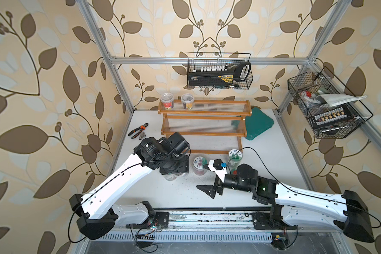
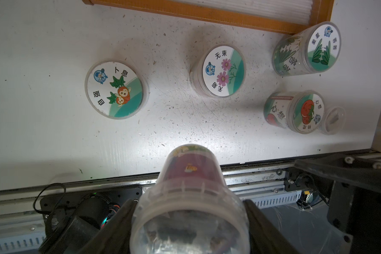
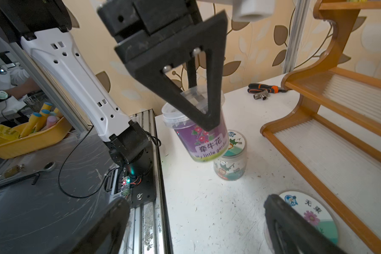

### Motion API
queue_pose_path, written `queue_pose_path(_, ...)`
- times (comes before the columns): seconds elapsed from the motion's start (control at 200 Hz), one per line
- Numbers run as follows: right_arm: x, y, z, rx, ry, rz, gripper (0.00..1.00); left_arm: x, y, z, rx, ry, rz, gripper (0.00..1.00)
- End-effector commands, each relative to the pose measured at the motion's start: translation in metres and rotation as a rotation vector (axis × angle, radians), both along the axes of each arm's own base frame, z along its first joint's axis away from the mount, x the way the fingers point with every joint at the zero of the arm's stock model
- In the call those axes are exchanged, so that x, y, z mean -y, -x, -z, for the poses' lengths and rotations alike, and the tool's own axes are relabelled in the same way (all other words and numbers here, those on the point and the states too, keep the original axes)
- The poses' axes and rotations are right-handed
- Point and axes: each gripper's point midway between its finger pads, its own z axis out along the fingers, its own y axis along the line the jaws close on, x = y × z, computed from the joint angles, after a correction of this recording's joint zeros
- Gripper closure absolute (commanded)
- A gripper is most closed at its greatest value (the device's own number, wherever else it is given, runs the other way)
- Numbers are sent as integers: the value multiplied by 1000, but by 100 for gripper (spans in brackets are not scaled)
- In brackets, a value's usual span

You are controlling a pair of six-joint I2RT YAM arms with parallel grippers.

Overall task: Place the seed container on the shelf
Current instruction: Pick up the seed jar at the center of the board.

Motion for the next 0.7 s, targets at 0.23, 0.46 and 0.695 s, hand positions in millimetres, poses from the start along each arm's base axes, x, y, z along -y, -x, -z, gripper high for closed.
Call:
queue_pose_path(0.23,-26,-5,-12,153,-15,2,2,21,1,-4,-49,74,49,39)
queue_pose_path(0.46,-35,-11,-9,103,-33,27,3,31,0,-1,-53,109,56,40)
queue_pose_path(0.695,-42,-15,-8,91,-30,35,5,35,1,2,-62,117,64,41)
